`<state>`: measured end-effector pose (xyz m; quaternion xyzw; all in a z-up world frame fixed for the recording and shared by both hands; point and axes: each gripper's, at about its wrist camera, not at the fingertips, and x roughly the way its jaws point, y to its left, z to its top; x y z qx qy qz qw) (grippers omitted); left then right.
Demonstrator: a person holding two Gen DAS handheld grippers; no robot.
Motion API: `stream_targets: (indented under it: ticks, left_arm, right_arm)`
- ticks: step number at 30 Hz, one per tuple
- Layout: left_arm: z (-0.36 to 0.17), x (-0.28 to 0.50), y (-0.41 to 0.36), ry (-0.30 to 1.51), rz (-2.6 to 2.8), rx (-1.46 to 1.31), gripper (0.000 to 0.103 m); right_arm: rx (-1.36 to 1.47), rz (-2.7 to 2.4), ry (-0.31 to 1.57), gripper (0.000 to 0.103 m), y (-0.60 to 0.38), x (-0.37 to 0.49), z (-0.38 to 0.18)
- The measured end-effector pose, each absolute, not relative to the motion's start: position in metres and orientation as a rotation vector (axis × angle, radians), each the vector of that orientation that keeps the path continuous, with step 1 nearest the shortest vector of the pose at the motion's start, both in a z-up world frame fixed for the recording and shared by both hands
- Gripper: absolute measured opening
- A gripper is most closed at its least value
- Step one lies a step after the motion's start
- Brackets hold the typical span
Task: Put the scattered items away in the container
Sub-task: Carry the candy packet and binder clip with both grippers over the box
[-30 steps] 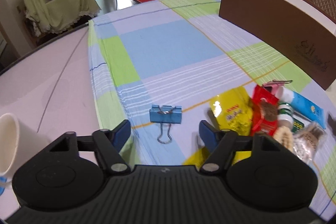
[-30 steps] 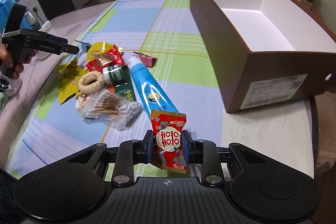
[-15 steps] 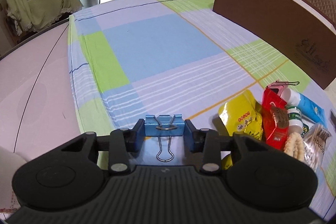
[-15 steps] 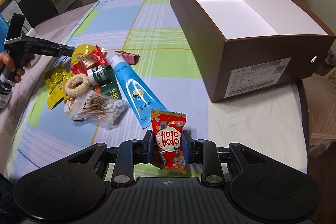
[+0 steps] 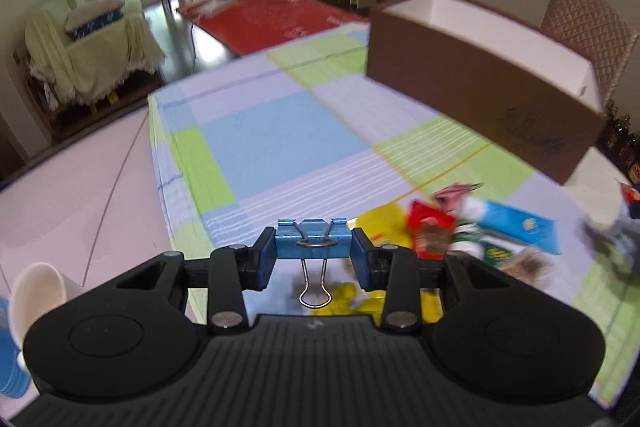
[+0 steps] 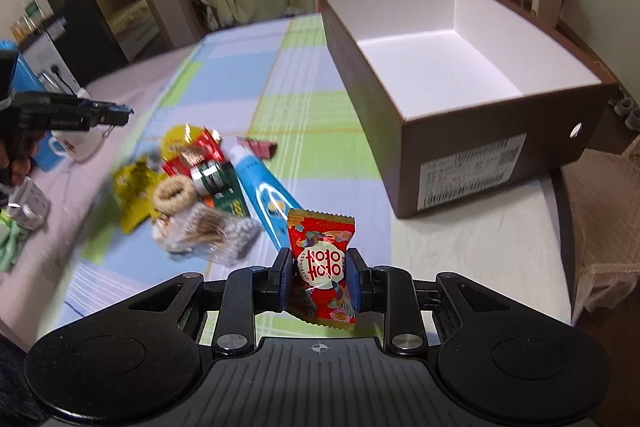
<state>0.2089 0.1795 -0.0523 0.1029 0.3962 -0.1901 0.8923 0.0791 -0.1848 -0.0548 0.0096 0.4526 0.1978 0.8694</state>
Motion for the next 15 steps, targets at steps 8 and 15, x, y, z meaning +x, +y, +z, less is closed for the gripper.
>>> stream_targets:
  ticks: [8, 15]
  left_arm:
    - [-0.001, 0.156, 0.127, 0.751, -0.405, 0.232, 0.034]
    - [0.027, 0.138, 0.065, 0.714, -0.426, 0.243, 0.034]
  right_arm:
    - [0.032, 0.475, 0.895, 0.027, -0.21, 0.084, -0.023]
    - [0.045, 0.515, 0.861, 0.027, -0.246, 0.099, 0.005]
